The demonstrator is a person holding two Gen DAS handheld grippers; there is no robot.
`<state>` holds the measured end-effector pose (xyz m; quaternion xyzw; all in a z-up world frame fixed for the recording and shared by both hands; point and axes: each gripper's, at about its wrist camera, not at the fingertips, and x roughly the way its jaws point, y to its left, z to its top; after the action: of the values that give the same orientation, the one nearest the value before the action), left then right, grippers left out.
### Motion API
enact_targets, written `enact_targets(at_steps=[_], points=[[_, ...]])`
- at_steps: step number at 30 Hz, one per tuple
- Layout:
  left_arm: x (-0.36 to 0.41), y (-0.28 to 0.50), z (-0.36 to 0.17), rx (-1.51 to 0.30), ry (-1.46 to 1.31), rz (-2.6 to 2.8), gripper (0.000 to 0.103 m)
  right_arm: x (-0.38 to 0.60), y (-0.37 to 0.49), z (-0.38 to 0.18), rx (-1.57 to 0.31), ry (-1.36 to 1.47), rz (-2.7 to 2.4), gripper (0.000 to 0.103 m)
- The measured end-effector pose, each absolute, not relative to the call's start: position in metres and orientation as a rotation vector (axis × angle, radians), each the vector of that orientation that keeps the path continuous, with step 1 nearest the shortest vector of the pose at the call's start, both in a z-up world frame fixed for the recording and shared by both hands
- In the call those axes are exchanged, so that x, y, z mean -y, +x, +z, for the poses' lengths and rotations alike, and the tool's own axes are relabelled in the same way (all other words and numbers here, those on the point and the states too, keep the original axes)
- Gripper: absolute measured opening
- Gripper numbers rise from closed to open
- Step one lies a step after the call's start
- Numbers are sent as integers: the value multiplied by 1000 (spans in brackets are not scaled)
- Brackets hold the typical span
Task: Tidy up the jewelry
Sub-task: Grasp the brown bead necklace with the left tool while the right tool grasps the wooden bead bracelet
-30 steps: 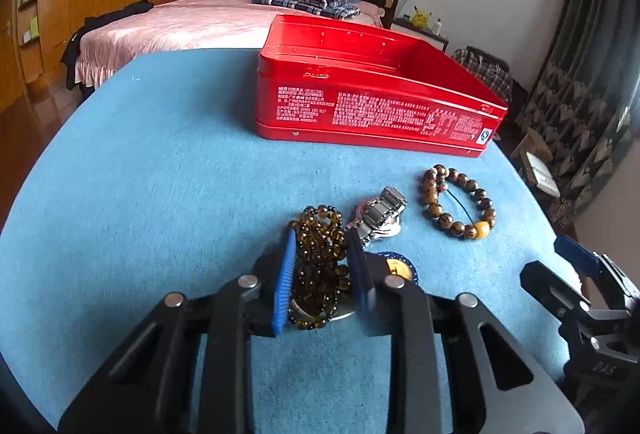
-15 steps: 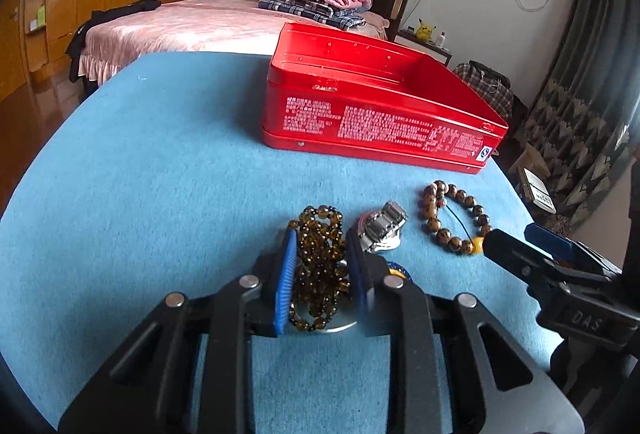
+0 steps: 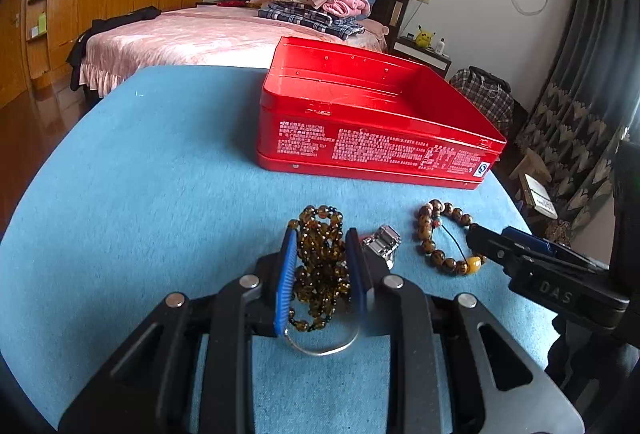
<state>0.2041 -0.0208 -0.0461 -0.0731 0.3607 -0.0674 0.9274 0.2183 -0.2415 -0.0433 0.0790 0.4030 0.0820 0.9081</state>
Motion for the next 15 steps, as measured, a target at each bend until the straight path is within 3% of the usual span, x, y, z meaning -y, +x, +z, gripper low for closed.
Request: enact_targets(at_steps=[9,12,15], points=[[25,203,-43,-734,-119,-124,23,235,227,-49,-868,132,151,33],[25,202,-43,-730,-113,-123,23,234,227,-51,-872,128,157,14],[26,202,-41,-728,-109,-122,23,232,226,-50,-869,126,169,12]])
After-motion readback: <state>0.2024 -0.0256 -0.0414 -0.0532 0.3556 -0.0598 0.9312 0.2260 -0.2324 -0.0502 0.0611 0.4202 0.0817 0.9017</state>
